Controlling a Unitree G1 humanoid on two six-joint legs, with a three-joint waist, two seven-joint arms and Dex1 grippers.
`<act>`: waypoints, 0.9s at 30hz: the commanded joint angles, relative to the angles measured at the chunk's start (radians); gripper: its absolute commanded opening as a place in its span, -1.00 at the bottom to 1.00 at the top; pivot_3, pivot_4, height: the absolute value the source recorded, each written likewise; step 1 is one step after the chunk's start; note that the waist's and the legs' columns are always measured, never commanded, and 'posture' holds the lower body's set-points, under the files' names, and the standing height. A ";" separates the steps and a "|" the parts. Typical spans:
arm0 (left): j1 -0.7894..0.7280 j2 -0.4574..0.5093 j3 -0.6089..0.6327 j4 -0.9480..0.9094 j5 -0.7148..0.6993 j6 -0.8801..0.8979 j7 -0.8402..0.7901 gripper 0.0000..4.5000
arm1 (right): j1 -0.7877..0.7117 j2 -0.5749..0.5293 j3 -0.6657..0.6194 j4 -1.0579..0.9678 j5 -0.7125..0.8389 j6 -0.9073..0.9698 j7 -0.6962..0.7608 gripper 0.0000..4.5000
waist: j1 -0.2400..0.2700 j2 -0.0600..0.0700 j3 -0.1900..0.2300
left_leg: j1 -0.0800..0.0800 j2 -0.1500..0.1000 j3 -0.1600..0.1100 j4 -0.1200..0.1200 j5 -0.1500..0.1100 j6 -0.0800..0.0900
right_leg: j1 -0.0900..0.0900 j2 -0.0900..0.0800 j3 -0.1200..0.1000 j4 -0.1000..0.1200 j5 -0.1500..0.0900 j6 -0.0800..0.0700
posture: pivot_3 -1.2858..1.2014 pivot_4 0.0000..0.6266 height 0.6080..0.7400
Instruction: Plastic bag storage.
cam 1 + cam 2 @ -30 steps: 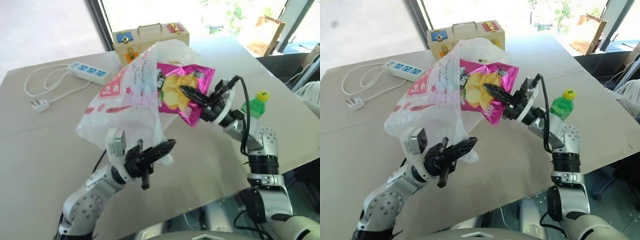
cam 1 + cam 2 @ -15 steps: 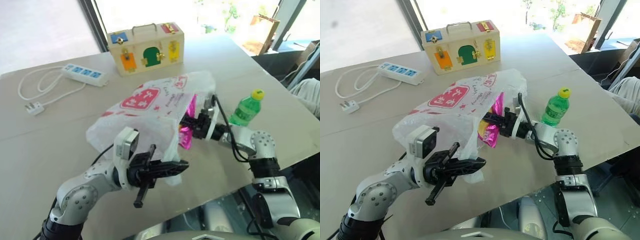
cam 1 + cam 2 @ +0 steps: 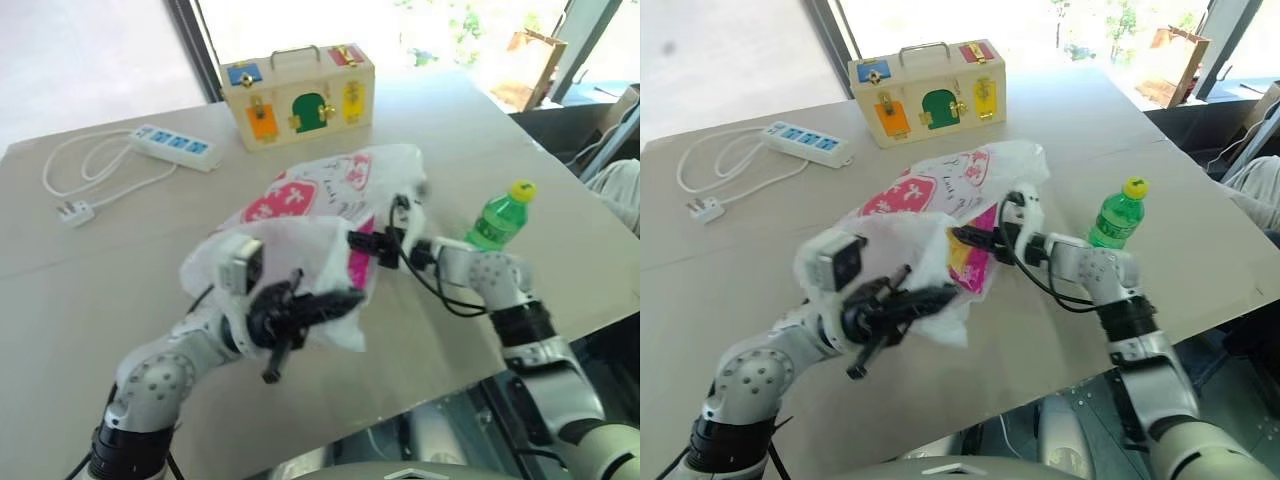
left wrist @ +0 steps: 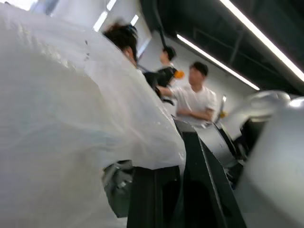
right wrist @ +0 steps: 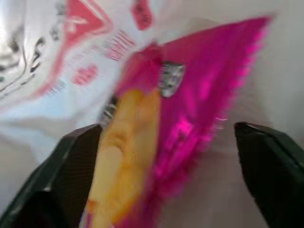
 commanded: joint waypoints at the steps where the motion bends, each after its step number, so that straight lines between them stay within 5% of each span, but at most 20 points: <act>1: 0.037 0.010 0.095 -0.007 -0.061 -0.016 0.018 -1.00 | 0.032 -0.100 0.007 -0.195 -0.055 -0.025 0.151 0.99 | -0.007 0.000 0.000 | 0.000 0.001 0.000 -0.001 0.000 0.000 | 0.000 0.000 0.000 0.000 0.000 0.000 | 0.03 -0.52 1.00; 9: 0.135 -0.023 0.200 -0.054 -0.121 -0.047 0.125 -1.00 | 0.063 -0.304 -0.129 -0.420 -0.137 -0.160 0.324 0.99 | 0.007 0.000 0.000 | 0.000 0.001 0.000 0.000 0.000 0.000 | 0.000 0.001 0.001 0.000 0.000 0.000 | 0.03 -0.52 1.00; 17: 0.185 -0.078 0.259 -0.137 -0.212 -0.108 0.275 -1.00 | 0.015 -0.509 -0.421 -0.244 -0.219 -0.195 0.296 0.99 | 0.039 -0.001 0.000 | 0.000 0.000 -0.001 0.001 -0.001 0.001 | 0.001 -0.001 0.000 -0.001 0.000 0.000 | 0.03 -0.52 1.00; 20: 0.204 -0.098 0.242 -0.156 -0.208 -0.122 0.305 -1.00 | 0.148 -0.595 -0.450 -0.245 -0.256 -0.201 0.371 0.99 | 0.050 -0.002 0.000 | 0.000 -0.001 -0.001 0.000 -0.001 0.001 | 0.001 -0.001 0.001 -0.001 0.000 0.000 | 0.03 -0.52 1.00; 27: 0.187 -0.100 0.200 -0.147 -0.181 -0.128 0.314 -1.00 | 0.303 -0.546 -0.464 -0.230 -0.284 -0.212 0.353 0.99 | 0.045 0.000 0.000 | 0.001 0.001 0.004 0.001 -0.001 0.001 | 0.002 0.000 0.006 0.001 0.001 0.000 | 0.03 -0.52 1.00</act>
